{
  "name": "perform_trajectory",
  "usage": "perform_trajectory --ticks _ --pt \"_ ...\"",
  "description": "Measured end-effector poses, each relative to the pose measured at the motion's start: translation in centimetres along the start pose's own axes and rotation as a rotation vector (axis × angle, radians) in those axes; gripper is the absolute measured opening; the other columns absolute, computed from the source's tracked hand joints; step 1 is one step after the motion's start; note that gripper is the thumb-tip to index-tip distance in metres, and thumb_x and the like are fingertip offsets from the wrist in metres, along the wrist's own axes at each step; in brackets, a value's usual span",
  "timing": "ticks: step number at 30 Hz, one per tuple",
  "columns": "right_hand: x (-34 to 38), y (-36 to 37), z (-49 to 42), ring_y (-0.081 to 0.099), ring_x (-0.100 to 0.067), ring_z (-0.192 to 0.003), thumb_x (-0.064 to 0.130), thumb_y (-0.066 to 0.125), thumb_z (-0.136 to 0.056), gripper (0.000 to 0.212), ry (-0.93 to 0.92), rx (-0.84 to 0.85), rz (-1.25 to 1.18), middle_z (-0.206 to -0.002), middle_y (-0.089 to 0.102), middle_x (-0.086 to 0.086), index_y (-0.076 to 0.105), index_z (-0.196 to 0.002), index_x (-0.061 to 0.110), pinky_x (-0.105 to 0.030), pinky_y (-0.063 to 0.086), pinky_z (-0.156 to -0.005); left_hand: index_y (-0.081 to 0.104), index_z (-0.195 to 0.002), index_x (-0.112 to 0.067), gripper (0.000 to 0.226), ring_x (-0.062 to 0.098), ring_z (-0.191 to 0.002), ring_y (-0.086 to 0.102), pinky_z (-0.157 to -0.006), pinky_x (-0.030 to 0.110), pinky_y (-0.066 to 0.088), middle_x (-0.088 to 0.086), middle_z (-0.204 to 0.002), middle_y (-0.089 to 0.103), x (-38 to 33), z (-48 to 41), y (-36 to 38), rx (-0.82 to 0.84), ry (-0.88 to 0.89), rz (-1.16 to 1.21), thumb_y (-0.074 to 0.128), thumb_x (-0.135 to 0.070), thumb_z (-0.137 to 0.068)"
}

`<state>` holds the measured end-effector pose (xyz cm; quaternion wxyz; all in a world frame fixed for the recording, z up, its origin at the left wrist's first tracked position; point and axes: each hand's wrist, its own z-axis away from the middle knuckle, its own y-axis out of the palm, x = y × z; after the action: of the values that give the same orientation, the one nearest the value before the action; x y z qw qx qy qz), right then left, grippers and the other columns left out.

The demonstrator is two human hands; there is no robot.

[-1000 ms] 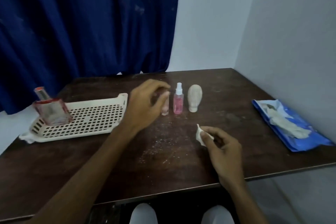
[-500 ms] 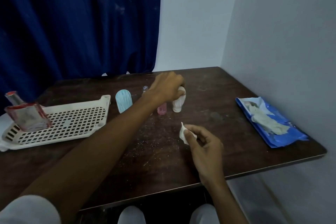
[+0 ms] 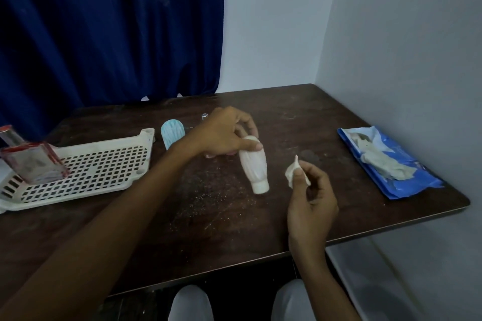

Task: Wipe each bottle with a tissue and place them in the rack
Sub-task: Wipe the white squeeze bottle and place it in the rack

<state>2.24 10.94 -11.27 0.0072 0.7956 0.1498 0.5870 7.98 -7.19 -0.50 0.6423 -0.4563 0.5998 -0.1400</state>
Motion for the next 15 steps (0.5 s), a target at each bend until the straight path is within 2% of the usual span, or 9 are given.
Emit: perform_trajectory --ticks 3,5,9,13,15 --pt "-0.2 -0.1 0.0 0.067 -0.006 -0.095 0.015 0.065 -0.094 0.013 -0.035 0.115 0.081 -0.101 0.071 0.008 0.071 -0.1 0.025 -0.027 0.055 -0.082 0.071 -0.098 -0.002 0.027 0.009 -0.071 0.072 -0.06 0.021 0.055 0.004 -0.081 0.076 2.1 0.7 0.2 0.142 -0.075 0.162 0.083 -0.019 -0.079" --pt "-0.2 -0.1 0.2 0.068 -0.009 -0.094 0.014 0.066 -0.093 0.014 -0.075 0.21 0.142 -0.098 0.072 0.01 0.072 -0.099 0.025 -0.03 0.056 -0.081 0.071 -0.101 -0.002 0.028 0.011 -0.078 0.073 -0.065 0.023 0.056 0.003 -0.085 0.077 3.5 1.0 0.4 0.173 -0.1 0.221 0.081 -0.018 -0.081" --pt "0.3 -0.2 0.7 0.068 -0.009 -0.092 0.011 0.068 -0.092 0.015 -0.225 0.315 0.247 -0.095 0.071 0.013 0.074 -0.098 0.022 -0.023 0.054 -0.077 0.072 -0.103 -0.008 0.024 0.01 -0.086 0.073 -0.066 0.021 0.056 0.002 -0.092 0.078 5.2 1.4 1.0 0.148 -0.111 0.329 0.078 -0.022 -0.084" --pt "0.4 0.0 1.1 0.067 -0.004 -0.091 0.005 0.07 -0.089 0.015 -0.381 0.393 0.344 -0.095 0.07 0.012 0.075 -0.097 0.016 -0.014 0.049 -0.077 0.074 -0.104 -0.009 0.021 0.002 -0.075 0.064 -0.058 0.018 0.048 -0.001 -0.089 0.076 5.9 1.8 2.6 0.097 -0.12 0.472 0.074 -0.024 -0.088" --pt "0.2 0.3 1.3 0.066 -0.002 -0.091 0.003 0.07 -0.088 0.015 -0.452 0.415 0.386 -0.096 0.069 0.01 0.075 -0.097 0.013 -0.013 0.048 -0.077 0.074 -0.105 -0.007 0.023 0.002 -0.077 0.064 -0.063 0.02 0.046 0.0 -0.089 0.075 6.0 2.0 3.4 0.067 -0.134 0.577 0.071 -0.024 -0.09"
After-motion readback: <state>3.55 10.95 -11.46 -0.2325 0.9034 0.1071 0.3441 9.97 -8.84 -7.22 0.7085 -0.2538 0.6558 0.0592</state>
